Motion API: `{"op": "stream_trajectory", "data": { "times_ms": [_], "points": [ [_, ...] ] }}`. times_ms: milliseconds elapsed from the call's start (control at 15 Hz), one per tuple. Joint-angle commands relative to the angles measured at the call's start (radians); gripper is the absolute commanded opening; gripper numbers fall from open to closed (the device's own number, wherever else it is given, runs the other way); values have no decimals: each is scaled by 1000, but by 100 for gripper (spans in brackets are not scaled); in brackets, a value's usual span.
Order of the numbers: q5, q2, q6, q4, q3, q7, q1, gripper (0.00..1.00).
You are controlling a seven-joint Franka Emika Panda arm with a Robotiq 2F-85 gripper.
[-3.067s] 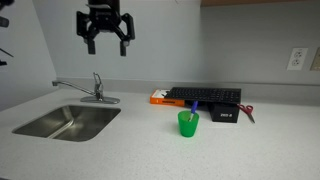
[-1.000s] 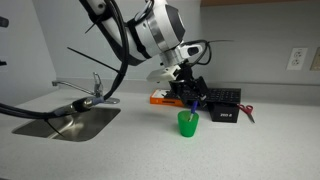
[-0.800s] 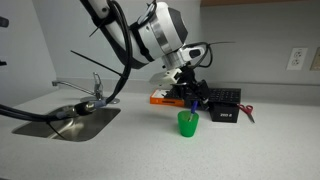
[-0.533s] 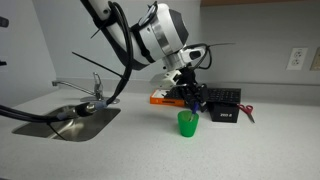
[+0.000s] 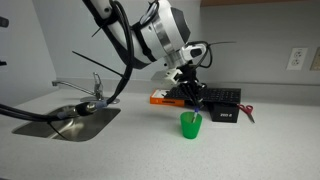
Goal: Take the pen out of the cup and place it on the counter
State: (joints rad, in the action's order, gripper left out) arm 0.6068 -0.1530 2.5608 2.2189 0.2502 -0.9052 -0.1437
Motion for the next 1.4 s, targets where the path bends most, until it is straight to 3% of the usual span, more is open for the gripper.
{"op": "stream_trajectory", "data": {
  "times_ms": [0,267,533,733,933,1333],
  "points": [
    [-17,130,36,70,8,23,-5,4],
    [-121,349,89,182,-20,194,-20,4],
    [-421,463,23,214,-84,451,42,4],
    [-550,368,-28,190,-160,523,80,4],
    [-564,204,-61,136,-215,524,88,4],
    [-542,-66,-197,-47,-200,550,92,4]
  ]
}}
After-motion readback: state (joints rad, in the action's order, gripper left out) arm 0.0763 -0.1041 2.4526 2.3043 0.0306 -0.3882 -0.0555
